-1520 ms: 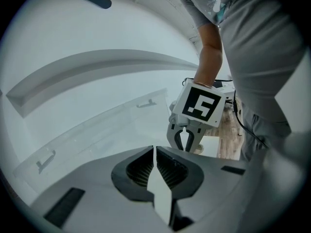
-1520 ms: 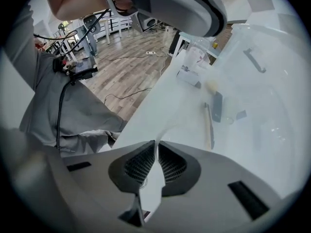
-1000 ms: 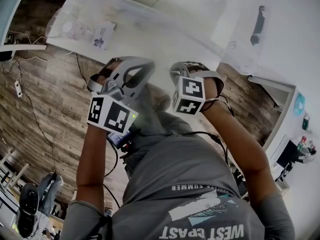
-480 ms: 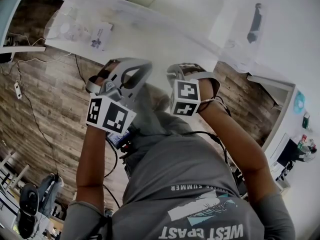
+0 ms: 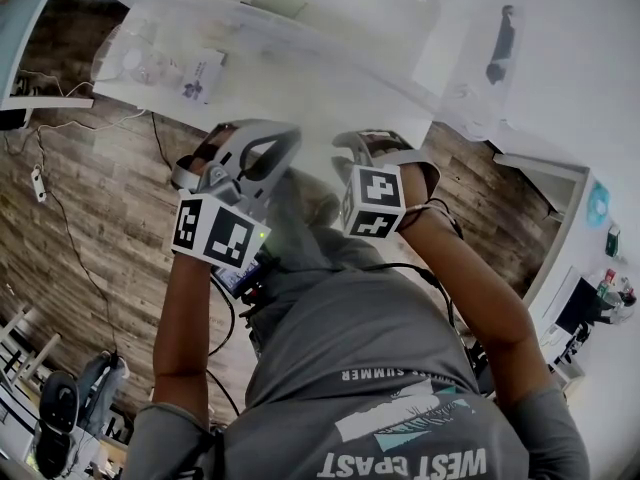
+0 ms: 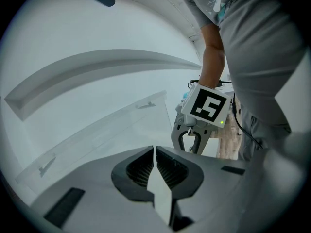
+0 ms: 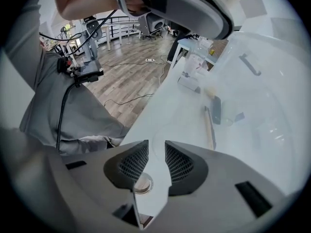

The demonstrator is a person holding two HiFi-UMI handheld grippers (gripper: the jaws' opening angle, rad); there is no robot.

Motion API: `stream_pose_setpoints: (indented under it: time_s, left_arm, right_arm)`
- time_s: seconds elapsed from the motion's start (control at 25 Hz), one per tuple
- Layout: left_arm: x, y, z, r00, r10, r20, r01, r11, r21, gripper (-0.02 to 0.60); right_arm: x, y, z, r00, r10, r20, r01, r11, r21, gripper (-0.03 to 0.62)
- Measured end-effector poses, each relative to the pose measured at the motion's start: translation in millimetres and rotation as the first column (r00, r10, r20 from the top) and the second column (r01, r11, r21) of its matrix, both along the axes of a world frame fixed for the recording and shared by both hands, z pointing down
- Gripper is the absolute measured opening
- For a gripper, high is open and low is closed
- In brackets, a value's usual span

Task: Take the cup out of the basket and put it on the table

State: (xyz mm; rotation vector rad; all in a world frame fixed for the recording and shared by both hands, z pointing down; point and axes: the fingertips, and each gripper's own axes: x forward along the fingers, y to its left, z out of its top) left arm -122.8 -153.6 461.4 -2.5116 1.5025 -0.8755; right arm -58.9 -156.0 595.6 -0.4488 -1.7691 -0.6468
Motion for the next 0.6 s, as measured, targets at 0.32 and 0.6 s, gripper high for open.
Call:
stream_pose_setpoints:
  time_s: [0.32,0.6]
  left_arm:
    - [7.1,2.3,-14.0,1.0,0.002,0.023,-0.002,1.0,0.009,0.017]
    - [18.1,7.3,-24.8,0.999,0.0,0.045,0.0,1.0,0.01,0.017]
  right_arm:
    - [10.3,-2.7,-21.3,0.996,0.046,0.08,-0.049,0.998,0.037,0.08]
    - [32.5,2.4,-28.7,0.989,0.093,0.111,-0.097,0.995,0.03,0.069]
